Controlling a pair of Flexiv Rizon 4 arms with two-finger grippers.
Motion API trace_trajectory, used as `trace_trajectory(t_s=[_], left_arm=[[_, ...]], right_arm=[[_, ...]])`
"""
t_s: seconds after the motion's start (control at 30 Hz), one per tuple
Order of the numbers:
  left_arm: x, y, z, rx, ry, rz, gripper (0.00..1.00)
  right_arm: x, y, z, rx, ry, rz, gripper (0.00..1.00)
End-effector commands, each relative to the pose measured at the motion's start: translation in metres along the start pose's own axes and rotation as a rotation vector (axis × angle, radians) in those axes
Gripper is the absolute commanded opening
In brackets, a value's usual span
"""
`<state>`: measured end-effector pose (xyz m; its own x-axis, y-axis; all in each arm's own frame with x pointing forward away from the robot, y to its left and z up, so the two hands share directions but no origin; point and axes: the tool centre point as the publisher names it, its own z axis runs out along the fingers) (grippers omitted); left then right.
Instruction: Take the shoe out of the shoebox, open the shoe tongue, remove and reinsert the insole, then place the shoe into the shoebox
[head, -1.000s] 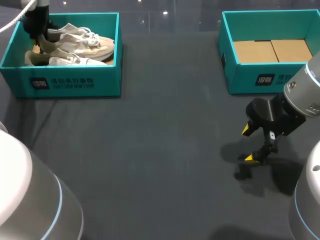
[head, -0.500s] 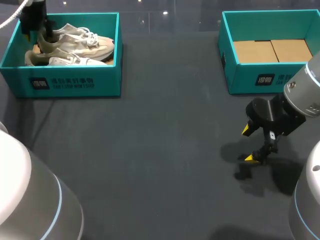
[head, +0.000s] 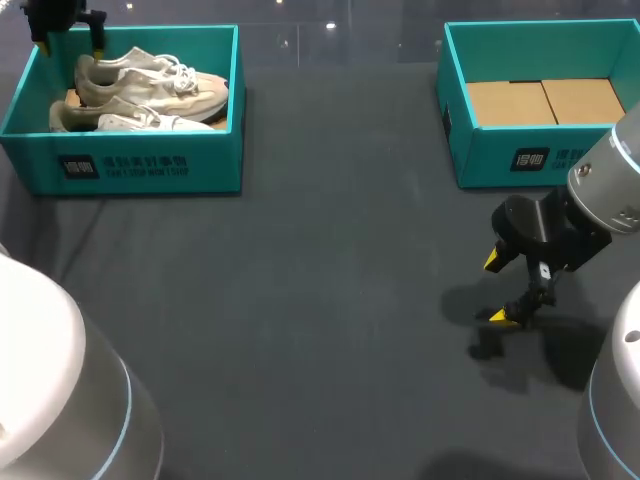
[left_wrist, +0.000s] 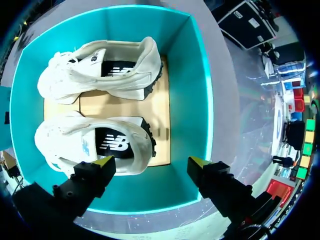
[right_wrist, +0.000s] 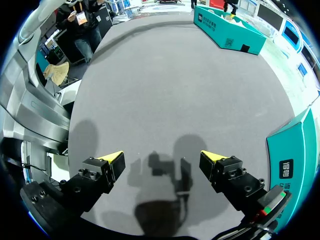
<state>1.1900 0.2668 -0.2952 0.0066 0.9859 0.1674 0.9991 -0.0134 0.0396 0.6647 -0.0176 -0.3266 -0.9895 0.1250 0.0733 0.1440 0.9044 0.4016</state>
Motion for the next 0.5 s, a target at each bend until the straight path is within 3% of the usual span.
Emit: trace_trajectory(t_s=[0.03,0.1,0.5], left_arm=[[0.003,-0.034,-0.034,-0.035,-0.011,0.007,0.96],[0.002,-0.042,-0.042,-0.039,-0.016,0.010,1.00],[0.003,-0.095,-0.066,-0.023,-0.042,0.019,1.00]], right_arm=[[0.002,0.000,-0.001,0.001,-0.003,0.000,1.00],[0.002,0.000,-0.001,0.001,-0.003,0.000,1.00],[0.002,0.000,-0.001,0.001,-0.003,0.000,1.00]])
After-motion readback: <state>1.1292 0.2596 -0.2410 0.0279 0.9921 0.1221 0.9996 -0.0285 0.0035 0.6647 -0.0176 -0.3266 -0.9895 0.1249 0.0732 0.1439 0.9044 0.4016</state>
